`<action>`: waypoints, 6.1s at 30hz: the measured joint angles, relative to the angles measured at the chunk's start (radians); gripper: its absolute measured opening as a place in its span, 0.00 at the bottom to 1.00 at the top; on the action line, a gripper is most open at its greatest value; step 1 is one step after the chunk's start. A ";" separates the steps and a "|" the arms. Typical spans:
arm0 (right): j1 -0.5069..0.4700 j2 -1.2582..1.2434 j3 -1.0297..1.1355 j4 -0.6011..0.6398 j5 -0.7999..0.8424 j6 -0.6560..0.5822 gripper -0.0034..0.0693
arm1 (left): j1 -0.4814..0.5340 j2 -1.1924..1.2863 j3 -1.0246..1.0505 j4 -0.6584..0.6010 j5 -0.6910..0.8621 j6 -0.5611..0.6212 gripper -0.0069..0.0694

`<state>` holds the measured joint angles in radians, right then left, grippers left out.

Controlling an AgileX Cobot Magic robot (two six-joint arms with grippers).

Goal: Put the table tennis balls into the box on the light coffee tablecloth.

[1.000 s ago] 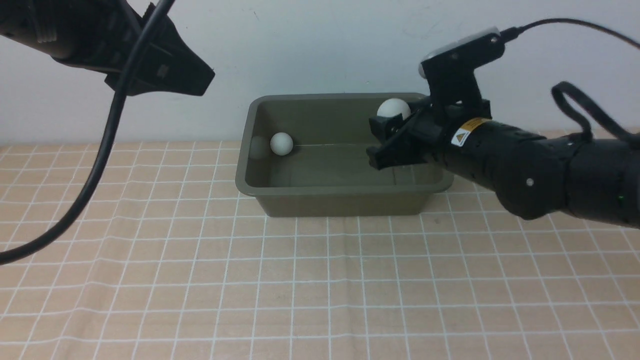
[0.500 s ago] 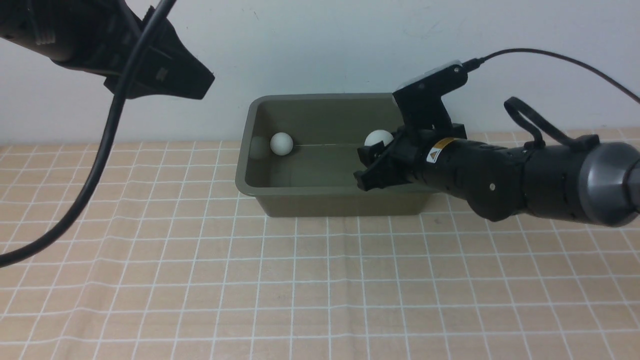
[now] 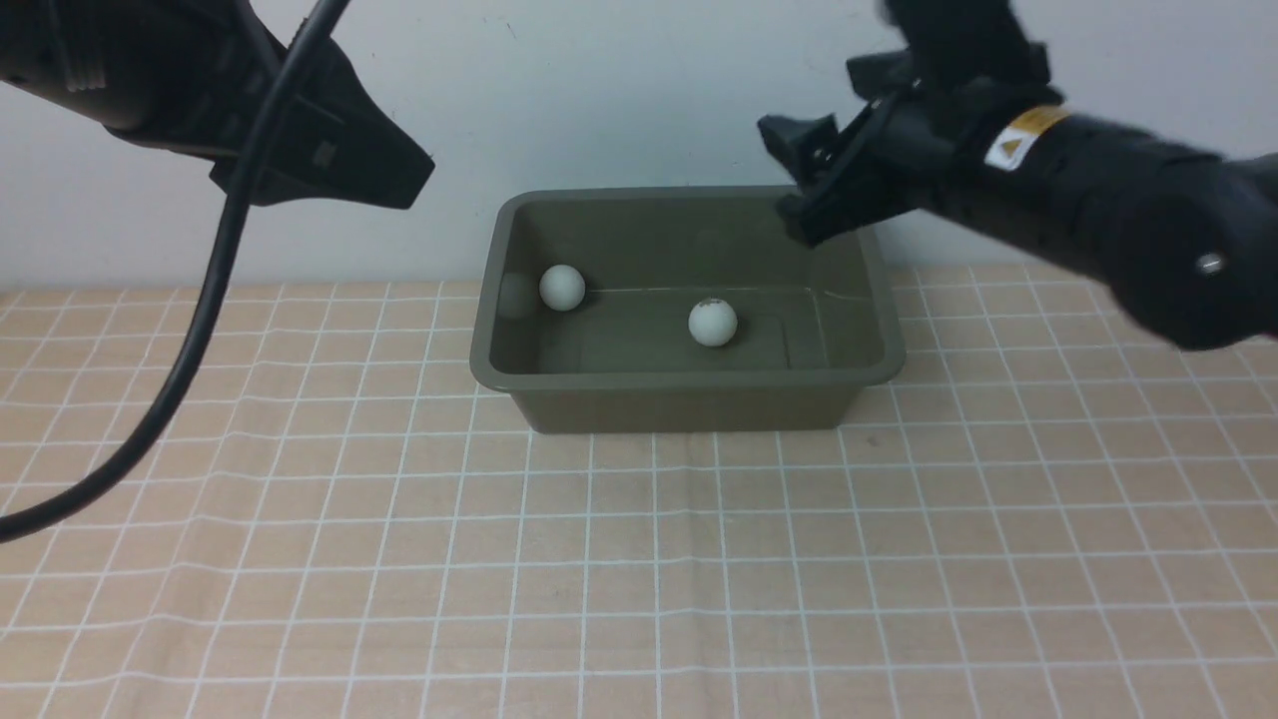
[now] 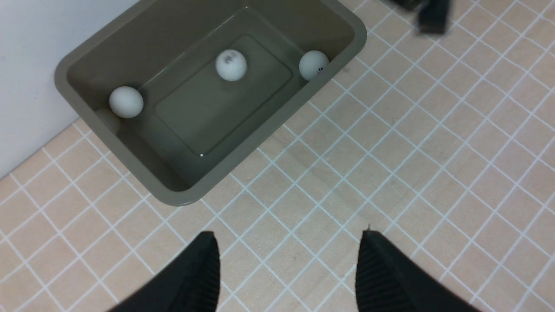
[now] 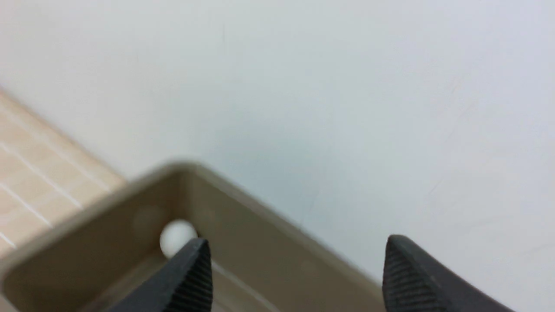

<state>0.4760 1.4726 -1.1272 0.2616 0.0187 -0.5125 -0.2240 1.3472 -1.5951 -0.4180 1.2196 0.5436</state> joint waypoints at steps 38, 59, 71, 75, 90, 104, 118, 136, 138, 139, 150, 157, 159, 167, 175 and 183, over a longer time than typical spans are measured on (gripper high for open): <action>-0.014 -1.026 0.667 -0.538 0.387 0.513 0.58 | 0.000 0.000 0.000 -0.050 0.002 0.018 0.55; -0.014 -1.027 0.761 -0.558 0.202 0.695 0.58 | 0.000 0.000 0.000 -0.095 0.010 0.029 0.55; -0.014 -1.027 0.761 -0.561 0.215 0.695 0.58 | 0.000 0.000 0.000 -0.141 0.010 0.031 0.55; -0.014 -1.027 0.761 -0.552 0.231 0.695 0.58 | 0.000 0.000 0.000 -0.150 0.012 0.033 0.55; -0.310 -1.224 0.874 -0.383 0.263 0.696 0.57 | 0.000 0.000 0.000 -0.165 0.027 0.034 0.55; -0.362 -1.403 1.095 -0.439 0.282 0.697 0.57 | 0.000 0.000 0.000 -0.165 0.030 0.034 0.55; -0.364 -1.465 1.158 -0.390 0.328 0.697 0.57 | 0.000 0.000 0.000 -0.168 0.030 0.034 0.55; -0.364 -1.482 1.157 -0.393 0.341 0.697 0.57 | 0.000 0.000 0.000 -0.208 0.030 0.038 0.55; -0.364 -1.482 1.157 -0.393 0.341 0.697 0.57 | 0.000 0.000 0.000 -0.228 0.030 0.059 0.55; -0.364 -1.482 1.157 -0.393 0.341 0.697 0.57 | 0.000 0.000 0.000 -0.246 0.030 0.069 0.55; -0.364 -1.482 1.157 -0.393 0.341 0.697 0.57 | 0.000 0.000 0.000 -0.414 0.030 0.078 0.55; -0.364 -1.482 1.157 -0.393 0.341 0.697 0.57 | 0.000 0.000 0.000 -0.391 0.028 0.161 0.55; -0.364 -1.482 1.157 -0.393 0.341 0.697 0.57 | 0.000 -0.001 0.000 -0.358 0.014 0.221 0.55; -0.364 -1.482 1.157 -0.393 0.341 0.697 0.57 | 0.042 -0.140 0.107 -0.186 -0.095 0.206 0.55; -0.364 -1.482 1.157 -0.393 0.341 0.697 0.57 | 0.311 -0.364 0.303 -0.156 -0.106 0.150 0.55; -0.364 -1.482 1.157 -0.393 0.341 0.697 0.57 | 0.532 -0.553 0.619 -0.123 -0.312 0.145 0.55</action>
<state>0.1121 -0.0097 0.0294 -0.1314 0.3600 0.1847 0.3075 0.7943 -0.9762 -0.5411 0.9073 0.6890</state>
